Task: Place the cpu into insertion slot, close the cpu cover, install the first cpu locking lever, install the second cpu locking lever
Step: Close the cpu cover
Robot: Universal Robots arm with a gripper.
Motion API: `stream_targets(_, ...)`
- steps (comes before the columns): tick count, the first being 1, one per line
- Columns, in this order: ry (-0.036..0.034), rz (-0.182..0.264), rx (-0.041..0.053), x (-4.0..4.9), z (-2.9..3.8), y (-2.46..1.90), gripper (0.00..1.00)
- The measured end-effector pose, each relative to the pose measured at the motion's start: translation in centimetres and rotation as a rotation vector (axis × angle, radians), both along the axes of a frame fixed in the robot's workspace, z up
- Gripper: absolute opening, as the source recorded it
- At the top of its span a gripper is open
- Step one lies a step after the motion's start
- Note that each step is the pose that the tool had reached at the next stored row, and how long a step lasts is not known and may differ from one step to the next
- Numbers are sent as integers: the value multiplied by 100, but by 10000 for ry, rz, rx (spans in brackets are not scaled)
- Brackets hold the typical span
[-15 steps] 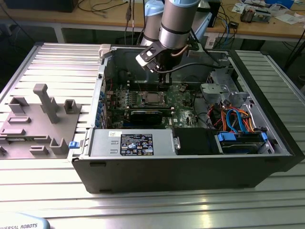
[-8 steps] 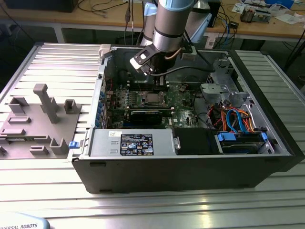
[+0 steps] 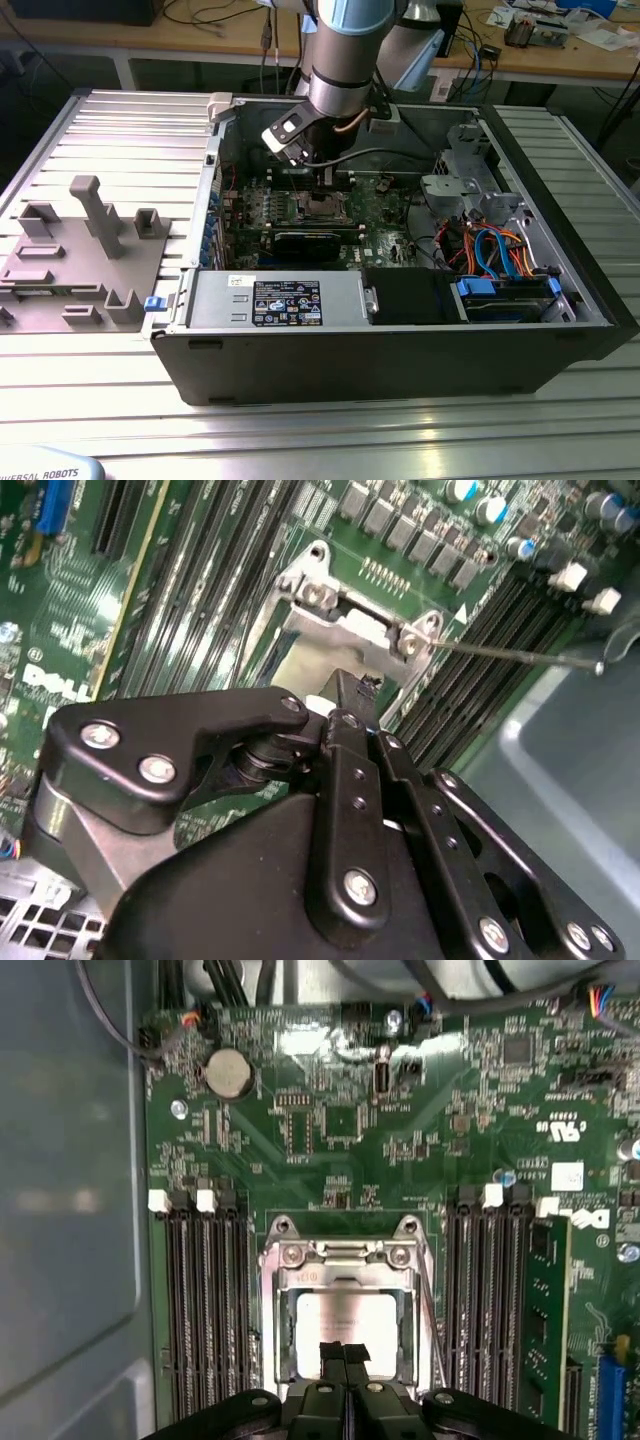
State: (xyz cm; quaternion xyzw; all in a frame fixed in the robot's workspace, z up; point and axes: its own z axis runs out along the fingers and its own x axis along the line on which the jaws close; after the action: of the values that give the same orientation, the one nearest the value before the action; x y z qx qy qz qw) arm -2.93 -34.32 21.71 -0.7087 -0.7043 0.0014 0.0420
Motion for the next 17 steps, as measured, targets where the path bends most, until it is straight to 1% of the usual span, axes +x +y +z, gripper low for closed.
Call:
stream_targets(5, 1, 0, -1, -72, -51, 0, 11)
stream_targets(7, 0, 0, 0, -92, -89, 0, 11)
stream_targets(14, 4, 0, -6, -98, -132, -6, 11)
stream_targets(17, 2, -1, 1, -86, -131, -8, 11)
